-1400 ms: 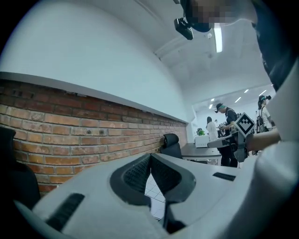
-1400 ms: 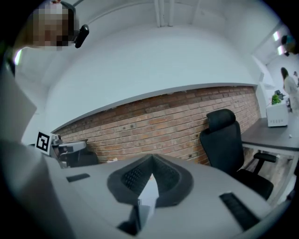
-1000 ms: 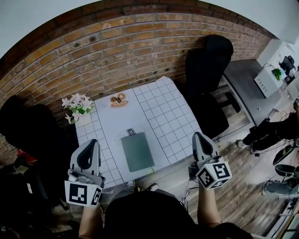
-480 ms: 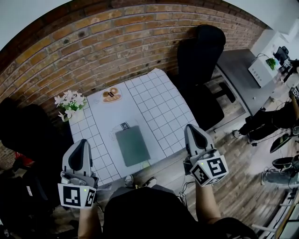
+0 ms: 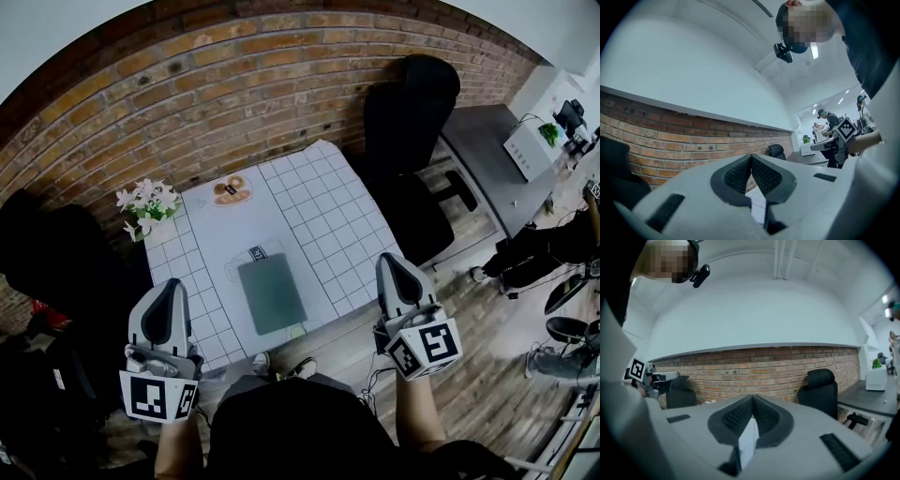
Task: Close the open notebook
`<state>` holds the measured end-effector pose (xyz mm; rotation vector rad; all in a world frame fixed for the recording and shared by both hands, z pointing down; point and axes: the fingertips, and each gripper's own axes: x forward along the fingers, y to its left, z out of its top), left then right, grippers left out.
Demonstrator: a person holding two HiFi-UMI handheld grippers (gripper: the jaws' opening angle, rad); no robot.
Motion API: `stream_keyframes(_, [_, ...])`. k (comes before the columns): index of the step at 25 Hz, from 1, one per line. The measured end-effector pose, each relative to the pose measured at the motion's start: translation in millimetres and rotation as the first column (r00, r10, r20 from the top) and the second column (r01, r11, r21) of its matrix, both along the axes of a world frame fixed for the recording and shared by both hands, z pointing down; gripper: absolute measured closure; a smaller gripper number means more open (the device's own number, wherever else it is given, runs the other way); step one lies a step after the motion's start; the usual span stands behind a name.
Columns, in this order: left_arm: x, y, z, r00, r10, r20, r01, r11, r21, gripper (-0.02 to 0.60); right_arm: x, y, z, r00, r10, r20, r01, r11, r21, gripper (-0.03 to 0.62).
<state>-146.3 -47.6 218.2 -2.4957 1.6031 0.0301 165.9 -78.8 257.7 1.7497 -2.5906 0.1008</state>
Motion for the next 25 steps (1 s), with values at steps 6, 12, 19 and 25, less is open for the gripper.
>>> stream_keyframes(6, [7,0,-4,1.000,0.026,-0.006,-0.026,0.999,0.022,0.557,-4,11,-26,0.997,0.026,-0.073,-0.016,0.991,0.133,0.582])
stream_keyframes(12, [12,-3,-2,0.998,0.064,-0.019,-0.064,0.998,0.009,0.557,-8,15,-27,0.995,0.028,-0.094,-0.014,0.990,0.138,0.582])
stream_keyframes(19, [11,-2,0,0.997,0.069,-0.017,-0.069,0.998,0.007,0.557,-10,14,-25,0.996,0.029,-0.086,-0.017,0.991,0.136,0.582])
stream_keyframes(25, [13,-4,1,0.997,0.075,-0.018,-0.075,0.997,0.003,0.557,-13,12,-28,0.998,0.014,-0.065,-0.005,0.990,0.144,0.582])
